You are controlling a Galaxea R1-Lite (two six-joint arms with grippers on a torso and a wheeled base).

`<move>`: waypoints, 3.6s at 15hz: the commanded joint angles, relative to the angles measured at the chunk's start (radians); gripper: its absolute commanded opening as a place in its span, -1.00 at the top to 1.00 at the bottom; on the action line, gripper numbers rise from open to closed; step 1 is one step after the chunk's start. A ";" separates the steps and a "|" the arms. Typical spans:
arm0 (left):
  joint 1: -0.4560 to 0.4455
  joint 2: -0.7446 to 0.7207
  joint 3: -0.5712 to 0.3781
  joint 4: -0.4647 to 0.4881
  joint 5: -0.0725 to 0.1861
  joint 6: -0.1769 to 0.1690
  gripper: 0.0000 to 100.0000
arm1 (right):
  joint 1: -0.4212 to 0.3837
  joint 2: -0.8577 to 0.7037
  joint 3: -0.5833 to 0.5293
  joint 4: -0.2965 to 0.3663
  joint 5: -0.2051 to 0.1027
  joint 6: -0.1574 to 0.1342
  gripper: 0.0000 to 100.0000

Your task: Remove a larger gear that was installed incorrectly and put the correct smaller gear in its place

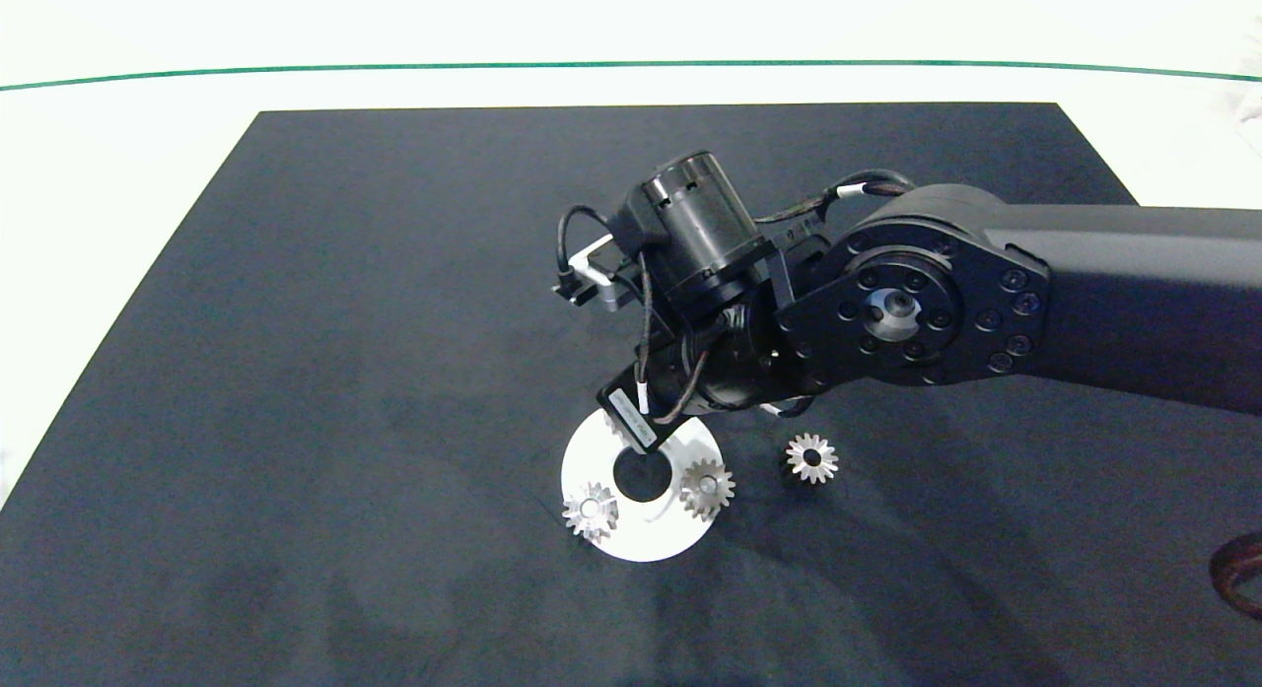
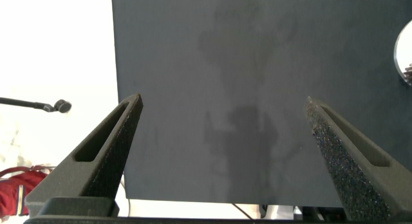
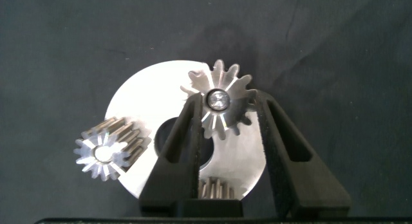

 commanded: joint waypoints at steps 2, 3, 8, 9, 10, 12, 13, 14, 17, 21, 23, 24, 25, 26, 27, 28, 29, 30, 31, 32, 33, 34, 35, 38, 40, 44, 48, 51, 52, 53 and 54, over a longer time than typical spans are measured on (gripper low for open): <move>0.001 -0.001 0.000 0.005 0.001 0.001 -1.00 | 0.001 -0.036 0.001 0.003 -0.037 -0.003 0.26; 0.001 -0.001 0.000 0.005 0.001 0.001 -1.00 | 0.004 -0.042 0.003 0.004 -0.054 -0.004 0.26; 0.001 -0.001 0.000 0.005 0.001 0.001 -1.00 | 0.058 -0.056 -0.002 0.015 -0.059 -0.014 -1.00; 0.001 -0.001 0.000 0.005 0.001 0.001 -1.00 | 0.060 -0.056 -0.011 0.036 -0.065 -0.030 -1.00; 0.001 -0.001 0.002 0.005 0.001 0.001 -1.00 | 0.058 -0.053 -0.033 0.076 -0.076 -0.058 -1.00; 0.001 -0.001 0.000 0.019 0.001 0.003 -1.00 | 0.050 -0.035 -0.072 0.156 -0.099 -0.084 -1.00; 0.001 -0.001 0.000 0.019 0.001 0.007 -1.00 | 0.038 -0.013 -0.072 0.185 -0.102 -0.093 -1.00; -0.001 -0.001 0.000 0.019 0.001 0.009 -1.00 | 0.031 0.007 -0.072 0.222 -0.102 -0.109 -1.00; 0.001 -0.004 0.000 0.019 0.001 0.009 -1.00 | 0.023 0.076 -0.072 0.335 -0.102 -0.113 -1.00; 0.001 -0.005 0.000 0.017 0.001 0.013 -1.00 | 0.015 0.100 -0.072 0.338 -0.100 -0.081 -1.00; 0.001 -0.010 0.000 0.019 0.001 0.015 -1.00 | 0.017 0.068 -0.072 0.369 -0.100 0.011 -1.00; 0.001 -0.011 0.000 0.019 0.001 0.015 -1.00 | 0.020 0.045 -0.072 0.392 -0.096 0.048 -1.00; 0.001 -0.013 0.000 0.019 0.001 0.015 -1.00 | 0.023 0.028 -0.072 0.398 -0.094 0.074 -1.00; 0.001 -0.013 0.000 0.020 0.001 0.015 -1.00 | 0.024 0.013 -0.072 0.386 -0.094 0.091 -1.00; 0.001 -0.013 0.000 0.020 0.001 0.015 -1.00 | 0.029 -0.013 -0.072 0.349 -0.094 0.100 -1.00; 0.001 -0.016 0.000 0.020 0.001 0.015 -1.00 | 0.031 -0.035 -0.072 0.282 -0.094 0.105 -1.00; 0.001 -0.016 0.000 0.020 0.001 0.015 -1.00 | 0.031 -0.059 -0.072 0.203 -0.096 0.103 -1.00; 0.001 -0.016 0.000 0.020 0.001 0.015 -1.00 | 0.031 -0.084 -0.063 0.170 -0.099 0.103 -1.00; 0.001 -0.017 0.000 0.020 0.001 0.015 -1.00 | 0.031 -0.099 -0.022 0.165 -0.096 0.106 -1.00; 0.001 -0.019 0.000 0.020 0.001 0.015 -1.00 | 0.031 -0.107 0.039 0.136 -0.093 0.106 -1.00; 0.001 -0.019 0.000 0.020 0.001 0.015 -1.00 | 0.029 -0.110 0.118 0.035 -0.094 0.106 -1.00; 0.001 -0.019 0.000 0.020 0.001 0.017 -1.00 | 0.031 -0.113 0.194 -0.079 -0.096 0.105 -1.00; 0.001 -0.019 0.000 0.020 0.001 0.018 -1.00 | 0.032 -0.111 0.257 -0.162 -0.096 0.095 -1.00; 0.001 -0.019 0.002 0.020 0.001 0.018 -1.00 | 0.034 -0.099 0.282 -0.191 -0.082 0.098 -1.00; -0.001 -0.019 0.002 0.020 0.001 0.023 -1.00 | 0.034 -0.079 0.282 -0.235 -0.080 0.100 -1.00; 0.001 -0.019 0.002 0.020 0.001 0.023 -1.00 | 0.034 -0.056 0.282 -0.286 -0.083 0.100 -1.00; 0.001 -0.021 0.002 0.020 0.001 0.023 -1.00 | 0.017 -0.041 0.266 -0.297 -0.083 0.101 -1.00; 0.001 -0.021 0.002 0.020 0.001 0.024 -1.00 | -0.002 -0.030 0.236 -0.297 -0.083 0.115 -1.00; 0.001 -0.022 0.002 0.020 0.001 0.024 -1.00 | -0.005 -0.029 0.236 -0.297 -0.083 0.118 -1.00; 0.001 -0.022 0.002 0.020 0.001 0.024 -1.00 | -0.005 -0.022 0.237 -0.297 -0.082 0.120 -1.00; 0.001 -0.024 0.002 0.020 0.001 0.024 -1.00 | -0.005 -0.018 0.240 -0.297 -0.082 0.120 -1.00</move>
